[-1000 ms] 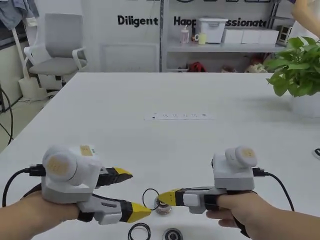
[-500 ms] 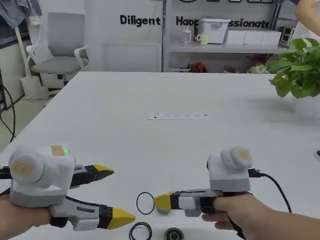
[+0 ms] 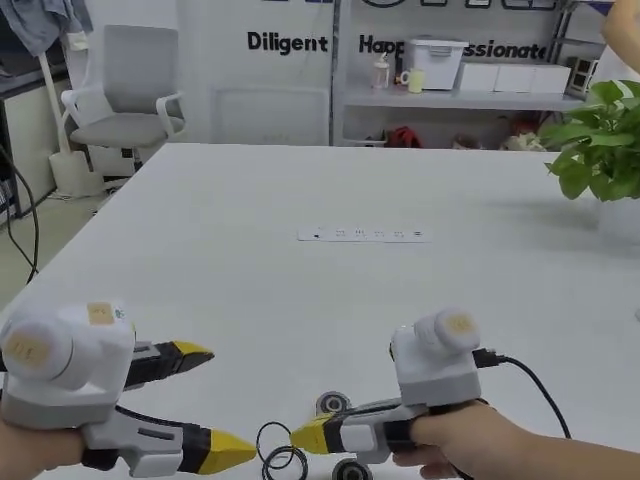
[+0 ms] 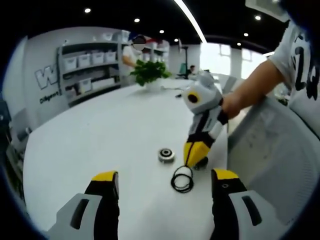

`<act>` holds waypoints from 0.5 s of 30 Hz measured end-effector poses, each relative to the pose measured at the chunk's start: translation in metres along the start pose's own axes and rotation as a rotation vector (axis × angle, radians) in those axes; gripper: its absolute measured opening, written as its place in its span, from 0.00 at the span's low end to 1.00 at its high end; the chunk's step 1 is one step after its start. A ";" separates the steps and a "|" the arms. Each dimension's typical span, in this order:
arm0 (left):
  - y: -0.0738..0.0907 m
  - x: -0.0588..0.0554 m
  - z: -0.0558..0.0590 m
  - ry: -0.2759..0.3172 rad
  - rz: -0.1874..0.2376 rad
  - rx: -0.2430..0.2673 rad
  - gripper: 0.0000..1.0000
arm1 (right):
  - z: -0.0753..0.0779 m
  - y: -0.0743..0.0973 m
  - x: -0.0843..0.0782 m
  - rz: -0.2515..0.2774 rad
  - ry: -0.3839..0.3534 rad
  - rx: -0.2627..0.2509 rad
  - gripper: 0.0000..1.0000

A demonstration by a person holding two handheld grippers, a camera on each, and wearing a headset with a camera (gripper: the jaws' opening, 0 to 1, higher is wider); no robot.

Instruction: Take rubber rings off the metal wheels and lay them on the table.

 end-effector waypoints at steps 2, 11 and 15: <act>0.001 -0.002 0.000 -0.009 -0.010 -0.003 0.77 | 0.000 -0.002 -0.003 -0.018 0.008 0.004 0.00; 0.002 -0.011 0.003 -0.013 -0.041 -0.017 0.77 | -0.004 -0.009 -0.013 -0.091 0.049 0.011 0.00; 0.002 -0.013 0.004 -0.011 -0.044 -0.021 0.77 | -0.003 -0.010 -0.017 -0.121 0.081 -0.005 0.00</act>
Point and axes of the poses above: the centre of the closed fingertips' face, and the gripper's own axes: y roughly backward along the fingers, z roughly to its right, x roughly out of its top, the point moved 8 cm from there along y, roughly backward along the fingers, and after that the axes turned 5 degrees about y, right-handed, at the moved point
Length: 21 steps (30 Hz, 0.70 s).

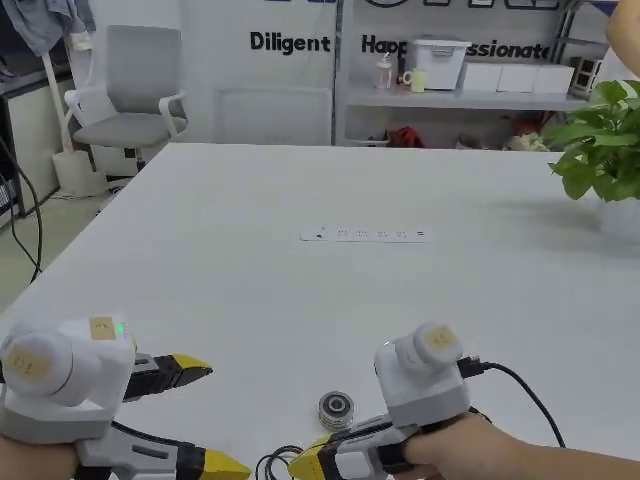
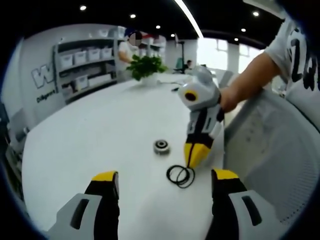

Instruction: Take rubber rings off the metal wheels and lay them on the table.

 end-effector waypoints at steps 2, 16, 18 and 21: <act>0.000 -0.001 0.001 -0.001 -0.007 -0.004 0.77 | 0.000 -0.001 -0.001 -0.006 0.019 -0.015 0.00; -0.004 -0.008 0.001 -0.008 -0.029 -0.010 0.77 | 0.004 0.001 0.000 -0.010 0.087 -0.080 0.08; -0.003 -0.008 0.001 -0.007 -0.028 -0.010 0.77 | 0.005 0.001 0.001 -0.004 0.089 -0.091 0.12; -0.003 -0.008 0.001 -0.011 -0.026 -0.010 0.76 | 0.006 0.002 0.001 -0.005 0.092 -0.093 0.16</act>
Point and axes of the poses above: the centre of the closed fingertips' face, and the gripper's own axes: y roughly backward along the fingers, z roughly to its right, x roughly out of its top, the point moved 8 cm from there along y, roughly backward along the fingers, and after that the axes turned 5 degrees about y, right-handed, at the moved point
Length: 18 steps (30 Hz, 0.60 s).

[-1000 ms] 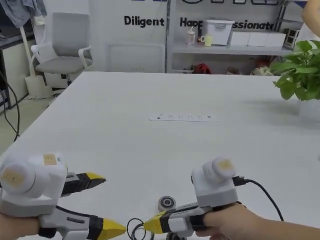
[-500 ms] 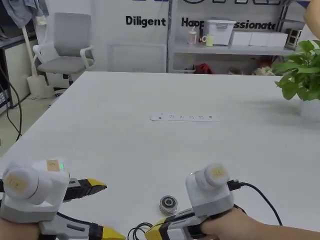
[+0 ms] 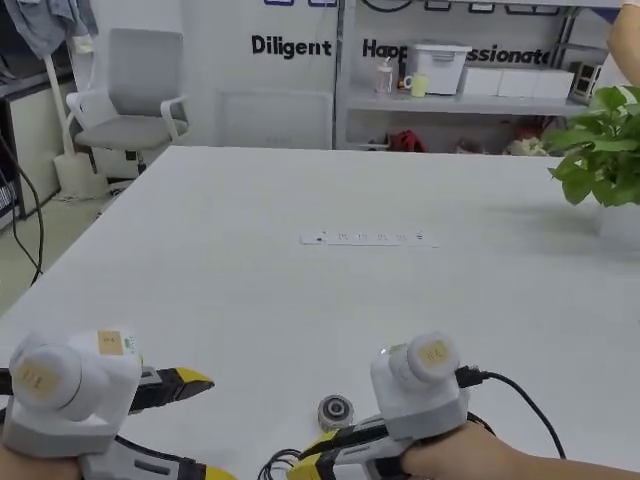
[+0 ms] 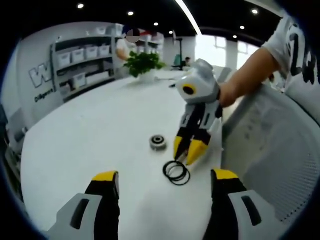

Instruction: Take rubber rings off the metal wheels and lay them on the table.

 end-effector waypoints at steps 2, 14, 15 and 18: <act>0.000 0.000 0.000 0.002 -0.001 0.001 0.76 | 0.000 0.000 0.000 0.002 0.003 -0.004 0.18; 0.002 0.001 -0.001 0.006 0.003 0.009 0.76 | 0.005 0.009 0.008 0.050 0.019 -0.030 0.33; 0.002 0.001 -0.001 0.006 0.003 0.009 0.76 | 0.005 0.009 0.008 0.051 0.022 -0.032 0.34; 0.002 0.002 -0.001 0.009 0.006 0.011 0.77 | 0.005 0.013 0.011 0.064 0.034 -0.038 0.38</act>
Point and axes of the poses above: the centre of the closed fingertips' face, and the gripper's own axes: y roughly backward along the fingers, z roughly to its right, x roughly out of its top, the point moved 8 cm from there along y, roughly backward along the fingers, and after that the axes turned 5 degrees about y, right-handed, at the moved point
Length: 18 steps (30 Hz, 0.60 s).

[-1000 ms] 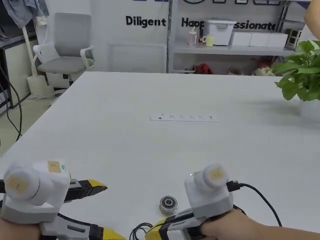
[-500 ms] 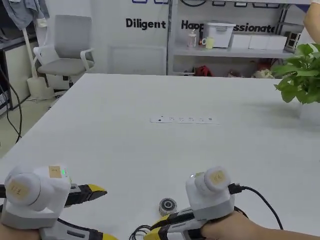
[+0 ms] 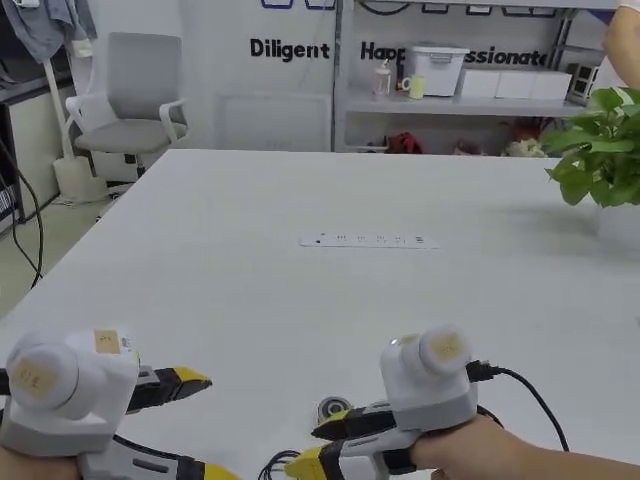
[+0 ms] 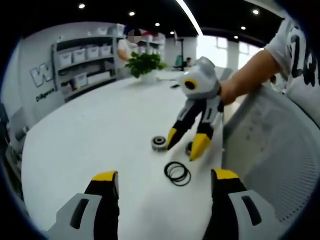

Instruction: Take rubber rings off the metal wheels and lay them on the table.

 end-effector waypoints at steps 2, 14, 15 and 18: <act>0.000 0.000 -0.001 0.000 -0.001 0.002 0.77 | 0.000 0.002 0.003 0.016 -0.007 0.008 0.40; 0.005 0.005 -0.004 0.009 0.019 0.013 0.78 | 0.002 0.020 0.014 0.063 0.052 -0.006 0.52; 0.006 0.005 -0.004 0.009 0.021 0.013 0.78 | 0.002 0.022 0.014 0.068 0.055 -0.007 0.53; 0.007 0.006 -0.003 0.007 0.023 0.013 0.78 | 0.001 0.028 0.015 0.067 0.088 -0.014 0.56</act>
Point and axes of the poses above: the centre of the closed fingertips' face, and the gripper's own axes: y roughly backward along the fingers, z roughly to its right, x roughly out of its top, the point moved 8 cm from there along y, roughly backward along the fingers, and after that the axes turned 5 degrees about y, right-handed, at the moved point
